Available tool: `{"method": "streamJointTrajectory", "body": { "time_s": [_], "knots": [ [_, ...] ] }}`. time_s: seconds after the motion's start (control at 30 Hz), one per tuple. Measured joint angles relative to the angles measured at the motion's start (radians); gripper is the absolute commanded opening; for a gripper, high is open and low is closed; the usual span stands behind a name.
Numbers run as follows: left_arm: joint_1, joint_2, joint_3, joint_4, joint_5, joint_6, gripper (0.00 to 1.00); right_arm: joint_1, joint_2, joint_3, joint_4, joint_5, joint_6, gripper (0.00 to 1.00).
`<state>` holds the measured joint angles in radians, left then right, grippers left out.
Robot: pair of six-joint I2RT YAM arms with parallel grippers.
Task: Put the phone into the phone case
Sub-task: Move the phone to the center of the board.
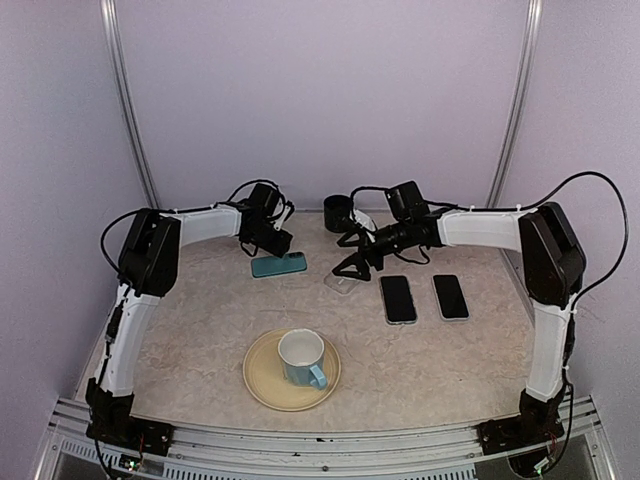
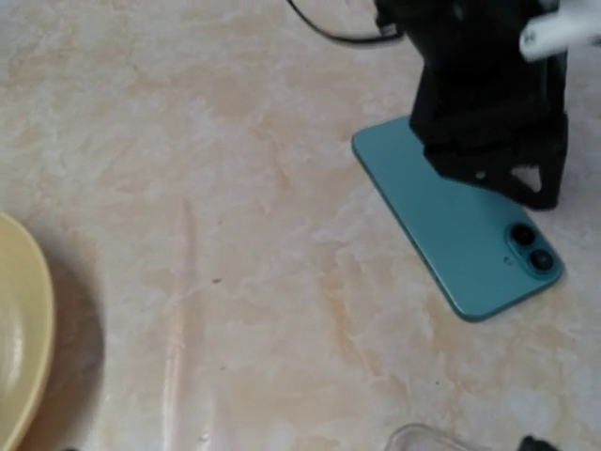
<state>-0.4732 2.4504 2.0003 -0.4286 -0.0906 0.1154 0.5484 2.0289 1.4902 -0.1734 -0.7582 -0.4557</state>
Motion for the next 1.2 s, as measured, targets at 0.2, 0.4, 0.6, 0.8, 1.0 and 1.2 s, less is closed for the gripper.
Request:
{"method": "streamJointTrajectory", "body": {
  "time_s": [0.2, 0.4, 0.6, 0.8, 1.0, 1.2],
  "knots": [
    [-0.014, 0.025, 0.005, 0.0, -0.027, 0.022, 0.52, 0.001, -0.059, -0.027, 0.031, 0.003, -0.01, 1.0],
    [-0.039, 0.027, 0.003, 0.003, -0.023, 0.031, 0.5, 0.001, -0.064, -0.031, 0.037, -0.005, -0.02, 1.0],
    [-0.063, -0.021, -0.098, 0.064, 0.012, 0.016, 0.49, 0.001, -0.064, -0.033, 0.037, -0.01, -0.043, 1.0],
    [-0.09, -0.124, -0.274, 0.116, 0.048, -0.035, 0.61, 0.001, -0.063, -0.033, 0.033, -0.011, -0.072, 1.0],
    [-0.072, -0.143, -0.291, 0.115, 0.049, -0.105, 0.69, 0.002, -0.037, -0.012, 0.029, -0.009, -0.079, 1.0],
    [0.031, -0.217, -0.302, 0.122, 0.054, -0.19, 0.7, 0.016, -0.032, -0.012, 0.029, -0.008, -0.078, 1.0]
  ]
}}
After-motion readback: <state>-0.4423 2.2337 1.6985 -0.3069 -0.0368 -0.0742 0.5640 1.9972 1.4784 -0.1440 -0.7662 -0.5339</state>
